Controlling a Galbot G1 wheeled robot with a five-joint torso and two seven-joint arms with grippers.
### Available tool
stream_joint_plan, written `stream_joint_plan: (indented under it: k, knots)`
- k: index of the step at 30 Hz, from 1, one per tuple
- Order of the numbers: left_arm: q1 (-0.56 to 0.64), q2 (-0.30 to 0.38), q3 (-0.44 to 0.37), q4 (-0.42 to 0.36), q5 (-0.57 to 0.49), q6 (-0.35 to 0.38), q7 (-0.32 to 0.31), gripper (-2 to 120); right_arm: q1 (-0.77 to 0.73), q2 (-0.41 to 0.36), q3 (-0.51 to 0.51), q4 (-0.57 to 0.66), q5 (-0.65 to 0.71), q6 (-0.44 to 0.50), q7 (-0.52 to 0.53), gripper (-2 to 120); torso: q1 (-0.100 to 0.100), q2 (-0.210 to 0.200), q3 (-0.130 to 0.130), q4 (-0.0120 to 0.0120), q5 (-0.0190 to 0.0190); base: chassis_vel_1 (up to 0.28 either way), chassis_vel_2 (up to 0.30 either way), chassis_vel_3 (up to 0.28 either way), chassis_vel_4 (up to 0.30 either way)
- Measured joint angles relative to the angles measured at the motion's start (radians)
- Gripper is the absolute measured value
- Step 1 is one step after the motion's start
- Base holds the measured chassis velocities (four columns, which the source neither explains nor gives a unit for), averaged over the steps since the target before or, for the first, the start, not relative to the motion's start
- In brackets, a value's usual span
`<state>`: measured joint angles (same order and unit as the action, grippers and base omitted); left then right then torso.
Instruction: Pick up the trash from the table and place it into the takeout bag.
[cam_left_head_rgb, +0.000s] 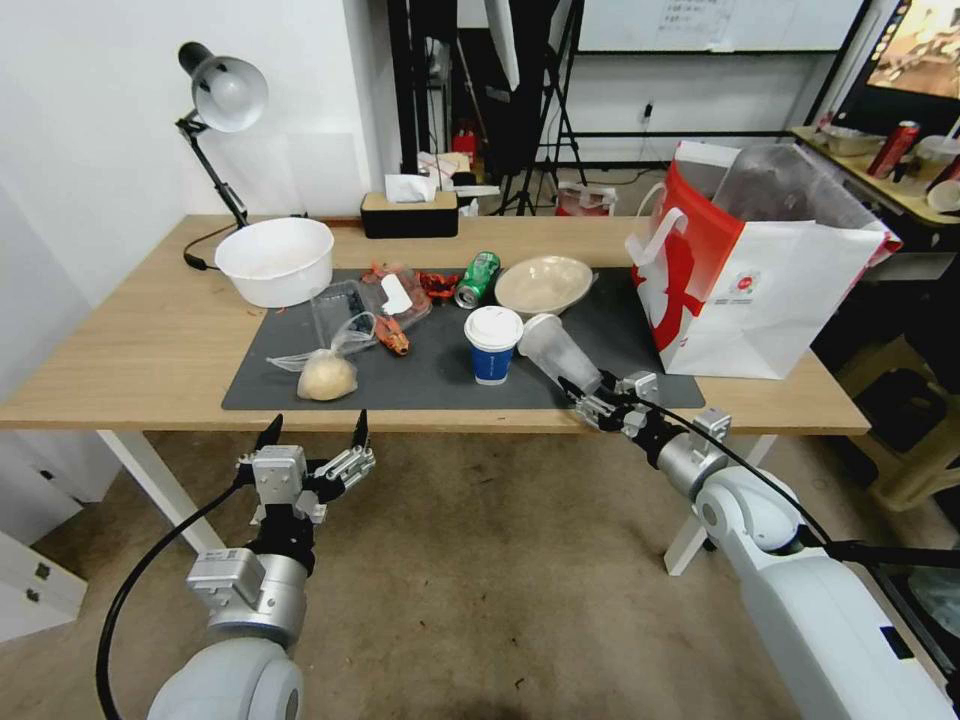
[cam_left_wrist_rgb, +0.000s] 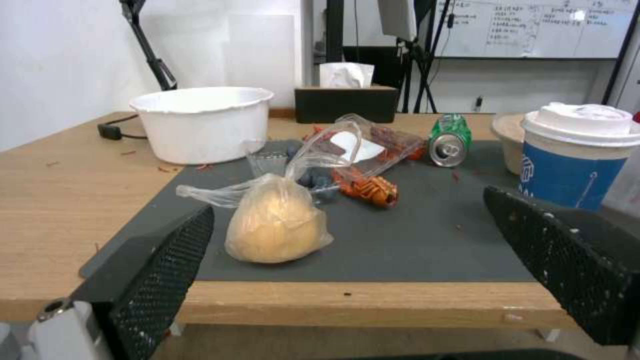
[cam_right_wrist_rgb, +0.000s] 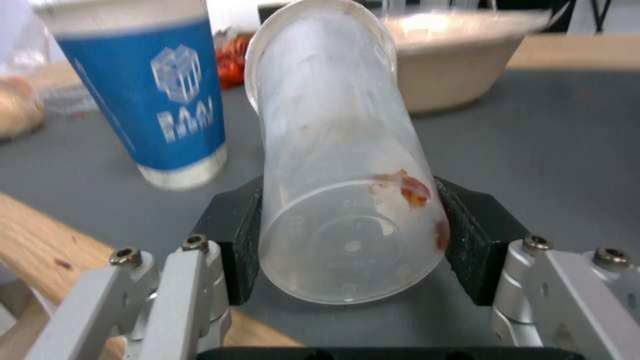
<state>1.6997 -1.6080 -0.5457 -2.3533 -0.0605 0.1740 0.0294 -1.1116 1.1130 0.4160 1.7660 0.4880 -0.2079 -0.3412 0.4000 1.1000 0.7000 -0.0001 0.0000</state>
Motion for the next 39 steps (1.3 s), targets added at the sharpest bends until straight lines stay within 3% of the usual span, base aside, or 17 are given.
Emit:
stream_joint_plan:
  k: [8,13,20,21,24,25,28,31,39]
  knots:
    - [0.004,0.0,-0.001,0.0,-0.001,-0.012,0.0,100,0.0,-0.02,0.06,0.17,0.144,0.058,0.042,53,0.0,0.0,0.0,0.0,0.0,0.0,0.0,0.0,0.0]
    - [0.008,0.0,0.0,-0.005,-0.001,-0.02,0.0,100,0.07,-0.044,0.093,0.241,0.232,0.062,0.179,53,0.0,0.0,0.0,0.0001,-0.0001,0.0,0.0,0.0,0.0]
    - [0.019,0.0,0.001,-0.013,0.0,-0.036,0.003,100,0.289,-0.084,0.105,0.209,0.314,0.01,0.57,53,0.0,0.0,0.0,0.0003,0.0,0.0,0.0,0.0,0.0]
    - [0.019,0.0,0.001,-0.013,0.0,-0.036,0.003,100,0.289,-0.084,0.105,0.209,0.314,0.01,0.57,53,0.0,0.0,0.0,0.0003,0.0,0.0,0.0,0.0,0.0]
    - [0.023,0.0,0.0,-0.014,0.003,-0.041,0.004,100,0.371,-0.09,0.105,0.158,0.344,-0.034,0.731,53,0.0,0.0,0.0,0.0001,0.0001,0.0,0.0,0.0,0.0]
    - [0.023,0.0,0.0,-0.014,0.003,-0.041,0.004,100,0.371,-0.09,0.105,0.158,0.344,-0.034,0.731,53,0.0,0.0,0.0,0.0001,0.0001,0.0,0.0,0.0,0.0]
    - [0.024,0.0,-0.001,-0.017,0.004,-0.044,0.006,100,0.404,-0.091,0.108,0.143,0.379,-0.109,0.827,53,0.0,0.0,0.0,0.0001,0.0001,0.0,0.0,0.0,0.0]
    - [0.024,0.0,-0.001,-0.017,0.004,-0.044,0.008,100,0.405,-0.091,0.111,0.147,0.394,-0.149,0.856,59,0.0,0.0,0.0,-0.0001,0.0001,0.0,0.0,0.0,0.0]
    - [0.021,0.0,-0.001,-0.018,0.004,-0.042,0.013,100,0.401,-0.086,0.115,0.15,0.397,-0.197,0.888,87,0.0,0.0,0.0,0.0,-0.0001,0.0,0.0,0.0,0.0]
